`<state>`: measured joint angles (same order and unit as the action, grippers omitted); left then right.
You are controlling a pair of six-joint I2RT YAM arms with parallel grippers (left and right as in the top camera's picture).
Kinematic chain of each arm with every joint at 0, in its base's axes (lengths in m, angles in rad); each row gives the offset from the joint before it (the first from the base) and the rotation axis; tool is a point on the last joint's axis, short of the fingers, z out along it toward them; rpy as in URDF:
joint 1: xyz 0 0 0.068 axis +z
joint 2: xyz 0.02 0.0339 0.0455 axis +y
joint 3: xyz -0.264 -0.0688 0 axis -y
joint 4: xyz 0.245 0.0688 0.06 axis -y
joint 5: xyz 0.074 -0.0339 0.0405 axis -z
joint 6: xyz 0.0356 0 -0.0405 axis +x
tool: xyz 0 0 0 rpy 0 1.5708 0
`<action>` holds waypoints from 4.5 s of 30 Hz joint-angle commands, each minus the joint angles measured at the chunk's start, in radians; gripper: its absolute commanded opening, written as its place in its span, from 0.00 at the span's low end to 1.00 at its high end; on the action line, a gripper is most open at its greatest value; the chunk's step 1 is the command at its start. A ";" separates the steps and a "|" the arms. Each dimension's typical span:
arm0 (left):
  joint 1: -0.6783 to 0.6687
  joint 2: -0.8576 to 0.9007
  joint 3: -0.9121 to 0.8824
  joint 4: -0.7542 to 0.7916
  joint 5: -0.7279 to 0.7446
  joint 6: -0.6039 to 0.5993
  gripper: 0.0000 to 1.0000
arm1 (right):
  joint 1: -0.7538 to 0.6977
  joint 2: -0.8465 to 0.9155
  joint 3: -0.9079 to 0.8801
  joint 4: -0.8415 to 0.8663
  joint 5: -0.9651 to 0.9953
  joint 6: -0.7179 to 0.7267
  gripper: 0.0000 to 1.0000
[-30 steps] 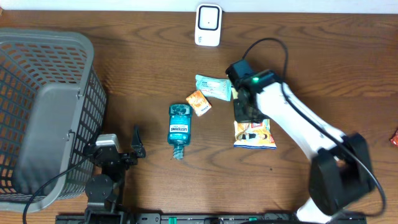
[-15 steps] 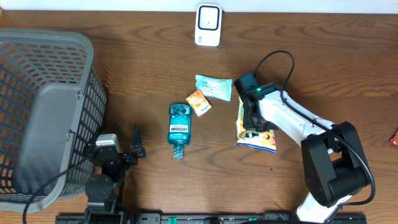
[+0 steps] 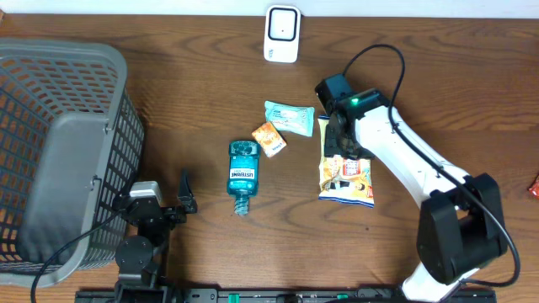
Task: Scan the item barcode
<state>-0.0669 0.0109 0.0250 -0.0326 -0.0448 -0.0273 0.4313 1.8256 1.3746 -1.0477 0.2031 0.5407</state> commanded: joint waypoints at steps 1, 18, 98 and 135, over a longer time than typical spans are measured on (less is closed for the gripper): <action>0.005 -0.007 -0.021 -0.034 -0.023 -0.008 1.00 | 0.020 0.008 -0.022 0.003 -0.006 0.017 0.88; 0.005 -0.007 -0.021 -0.034 -0.024 -0.008 1.00 | 0.063 0.313 -0.048 0.039 0.017 0.143 0.99; 0.005 -0.007 -0.021 -0.034 -0.024 -0.008 1.00 | 0.001 0.209 0.004 -0.219 -1.763 -1.873 0.01; 0.005 -0.007 -0.021 -0.034 -0.023 -0.008 1.00 | -0.025 0.154 0.215 0.472 0.084 -0.958 0.01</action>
<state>-0.0669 0.0105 0.0250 -0.0326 -0.0448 -0.0273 0.4007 1.9339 1.5742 -0.6323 0.1253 -0.4538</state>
